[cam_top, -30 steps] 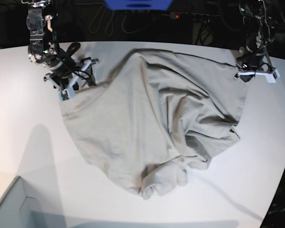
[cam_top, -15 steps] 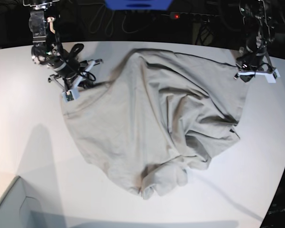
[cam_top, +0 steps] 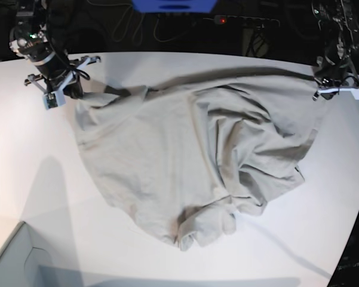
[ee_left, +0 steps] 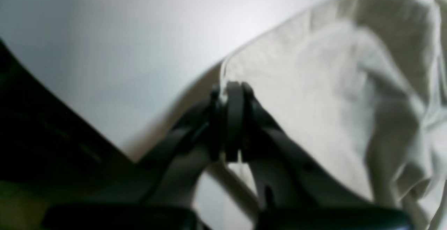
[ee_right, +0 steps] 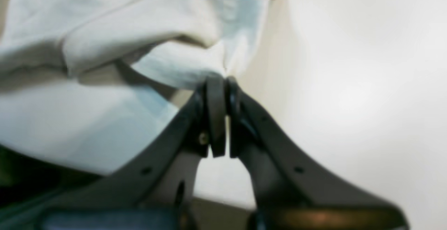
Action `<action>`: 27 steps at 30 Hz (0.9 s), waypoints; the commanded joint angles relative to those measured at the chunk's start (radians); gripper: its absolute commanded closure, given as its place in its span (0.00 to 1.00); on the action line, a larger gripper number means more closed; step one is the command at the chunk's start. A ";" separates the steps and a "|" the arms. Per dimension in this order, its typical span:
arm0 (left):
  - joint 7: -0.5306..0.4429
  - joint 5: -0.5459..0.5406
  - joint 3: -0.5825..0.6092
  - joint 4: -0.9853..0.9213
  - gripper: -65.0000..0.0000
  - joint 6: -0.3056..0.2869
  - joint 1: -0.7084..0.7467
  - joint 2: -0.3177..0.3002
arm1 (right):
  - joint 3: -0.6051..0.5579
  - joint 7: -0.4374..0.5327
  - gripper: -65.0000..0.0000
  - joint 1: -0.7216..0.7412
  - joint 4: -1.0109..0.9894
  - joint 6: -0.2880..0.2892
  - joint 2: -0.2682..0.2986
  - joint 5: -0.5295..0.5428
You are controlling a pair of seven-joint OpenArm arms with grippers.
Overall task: Layout the t-shirt on the table in an organized manner, then fold the t-shirt properly
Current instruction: 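Lift the shirt by its corners with both grippers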
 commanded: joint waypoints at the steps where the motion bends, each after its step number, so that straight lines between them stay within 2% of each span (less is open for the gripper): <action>1: -0.016 -0.002 -0.010 0.019 1.00 -0.005 -0.003 -0.011 | 0.002 0.013 1.00 -0.022 0.017 0.006 0.003 0.009; 4: -0.016 -0.002 -0.012 0.019 1.00 -0.005 -0.003 -0.011 | -0.035 0.008 1.00 -0.042 -0.011 0.006 -0.020 0.009; 9: -0.016 -0.002 -0.021 0.019 1.00 -0.007 0.000 -0.013 | -0.029 0.011 1.00 -0.002 -0.117 0.006 -0.019 0.007; 13: -0.016 -0.002 -0.058 0.019 1.00 -0.007 -0.003 -0.014 | 0.037 0.007 1.00 0.041 -0.129 0.006 0.027 0.007; 16: -0.016 -0.002 -0.056 0.019 1.00 -0.007 -0.005 -0.051 | 0.070 0.005 1.00 0.081 -0.132 0.006 0.064 0.007; 22: -0.016 -0.002 -0.058 0.019 1.00 -0.007 -0.025 -0.059 | 0.071 0.002 1.00 0.108 -0.131 0.006 0.088 0.007; 27: -0.016 -0.002 -0.056 0.019 1.00 -0.007 -0.025 -0.054 | 0.062 -0.015 0.84 0.044 -0.126 0.006 0.069 0.009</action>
